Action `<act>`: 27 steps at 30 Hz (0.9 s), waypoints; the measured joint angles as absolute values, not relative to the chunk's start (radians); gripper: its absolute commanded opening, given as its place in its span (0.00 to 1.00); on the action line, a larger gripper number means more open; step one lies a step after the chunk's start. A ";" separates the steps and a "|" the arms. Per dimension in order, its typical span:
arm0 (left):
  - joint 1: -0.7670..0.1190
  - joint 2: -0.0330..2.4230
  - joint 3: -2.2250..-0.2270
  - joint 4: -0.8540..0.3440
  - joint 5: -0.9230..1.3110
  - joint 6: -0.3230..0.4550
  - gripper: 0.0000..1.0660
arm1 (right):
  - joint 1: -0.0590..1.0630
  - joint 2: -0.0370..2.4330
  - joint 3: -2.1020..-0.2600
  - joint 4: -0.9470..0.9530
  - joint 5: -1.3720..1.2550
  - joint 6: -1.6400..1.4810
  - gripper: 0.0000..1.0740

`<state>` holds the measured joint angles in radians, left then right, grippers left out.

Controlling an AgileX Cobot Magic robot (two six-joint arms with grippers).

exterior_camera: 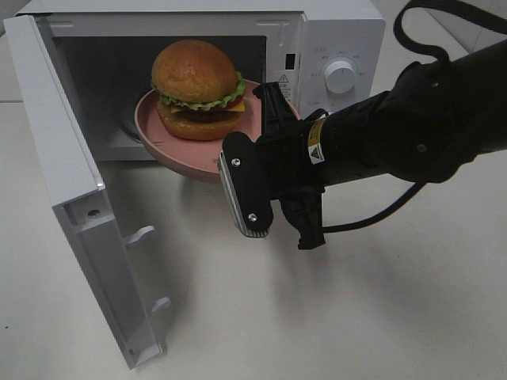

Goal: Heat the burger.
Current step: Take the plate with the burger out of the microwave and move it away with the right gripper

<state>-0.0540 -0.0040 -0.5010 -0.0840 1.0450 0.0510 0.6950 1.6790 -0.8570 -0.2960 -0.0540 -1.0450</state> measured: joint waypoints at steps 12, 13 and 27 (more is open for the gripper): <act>-0.054 -0.004 -0.501 -0.084 1.045 0.051 0.91 | 0.687 1.576 -0.754 -0.286 -0.049 -1.031 0.00; -0.054 -0.004 -0.501 -0.084 1.045 0.051 0.91 | 0.687 1.555 -0.735 -0.286 -0.049 -1.031 0.00; -0.054 -0.004 -0.501 -0.084 1.045 0.051 0.91 | 0.687 1.383 -0.638 -0.281 0.005 -1.027 0.00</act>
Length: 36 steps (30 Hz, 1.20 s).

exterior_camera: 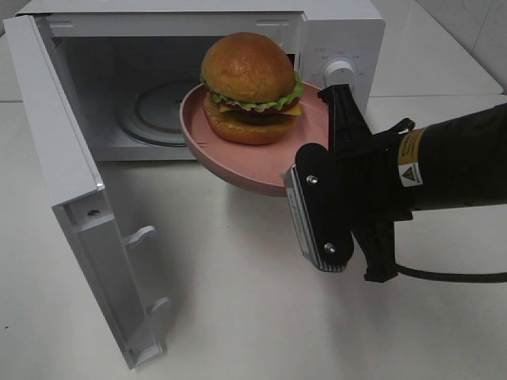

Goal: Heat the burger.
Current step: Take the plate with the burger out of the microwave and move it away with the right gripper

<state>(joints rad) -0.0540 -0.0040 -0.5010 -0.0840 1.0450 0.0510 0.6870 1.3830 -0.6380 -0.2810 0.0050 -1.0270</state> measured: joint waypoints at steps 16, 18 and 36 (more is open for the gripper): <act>-0.054 -0.004 -0.501 -0.084 1.045 0.051 0.91 | 0.683 1.160 -0.546 -0.272 0.194 -1.021 0.00; -0.054 -0.004 -0.501 -0.084 1.045 0.051 0.91 | 0.683 1.135 -0.541 -0.281 0.233 -1.021 0.00; -0.054 -0.004 -0.501 -0.084 1.045 0.051 0.91 | 0.683 0.950 -0.540 -0.358 0.523 -0.918 0.00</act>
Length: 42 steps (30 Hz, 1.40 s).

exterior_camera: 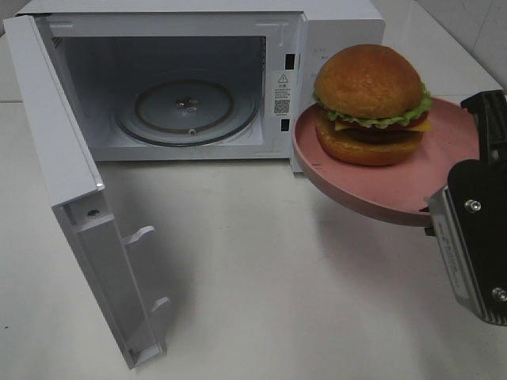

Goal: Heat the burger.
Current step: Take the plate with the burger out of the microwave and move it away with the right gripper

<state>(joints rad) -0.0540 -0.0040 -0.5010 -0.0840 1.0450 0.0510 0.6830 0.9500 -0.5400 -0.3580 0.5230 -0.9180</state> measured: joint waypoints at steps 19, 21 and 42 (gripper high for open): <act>-0.054 -0.004 -0.501 -0.084 1.045 0.051 0.91 | 0.683 0.946 -0.540 -0.619 0.712 -0.390 0.01; -0.054 -0.004 -0.501 -0.084 1.045 0.051 0.91 | 0.683 0.946 -0.540 -0.619 0.738 -0.361 0.01; -0.054 -0.004 -0.501 -0.084 1.045 0.051 0.91 | 0.683 0.945 -0.540 -0.706 0.997 0.048 0.01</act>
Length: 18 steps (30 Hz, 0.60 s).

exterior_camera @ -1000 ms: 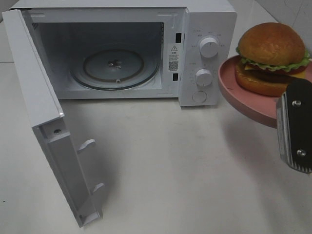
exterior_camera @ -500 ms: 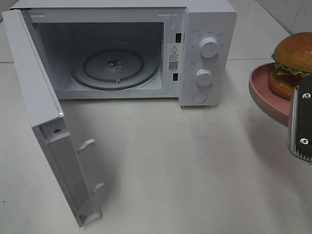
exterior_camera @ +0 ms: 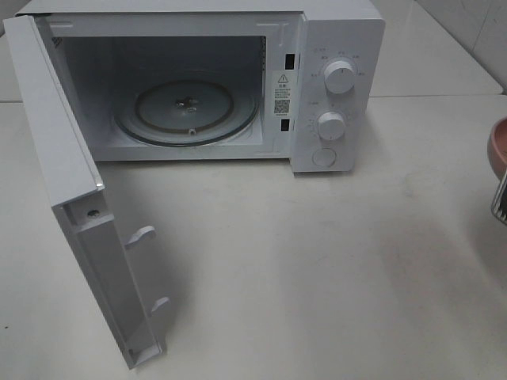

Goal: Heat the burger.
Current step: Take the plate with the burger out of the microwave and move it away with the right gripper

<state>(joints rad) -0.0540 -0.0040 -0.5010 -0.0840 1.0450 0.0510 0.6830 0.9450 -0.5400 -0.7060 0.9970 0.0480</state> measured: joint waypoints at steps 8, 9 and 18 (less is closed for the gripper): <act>-0.054 -0.004 -0.501 -0.084 1.045 0.051 0.91 | 0.683 0.938 -0.540 -0.704 1.101 0.155 0.01; -0.054 -0.004 -0.501 -0.084 1.045 0.051 0.91 | 0.683 0.938 -0.540 -0.704 1.116 0.167 0.01; -0.054 -0.004 -0.501 -0.084 1.045 0.051 0.91 | 0.683 0.943 -0.540 -0.706 1.195 0.338 0.02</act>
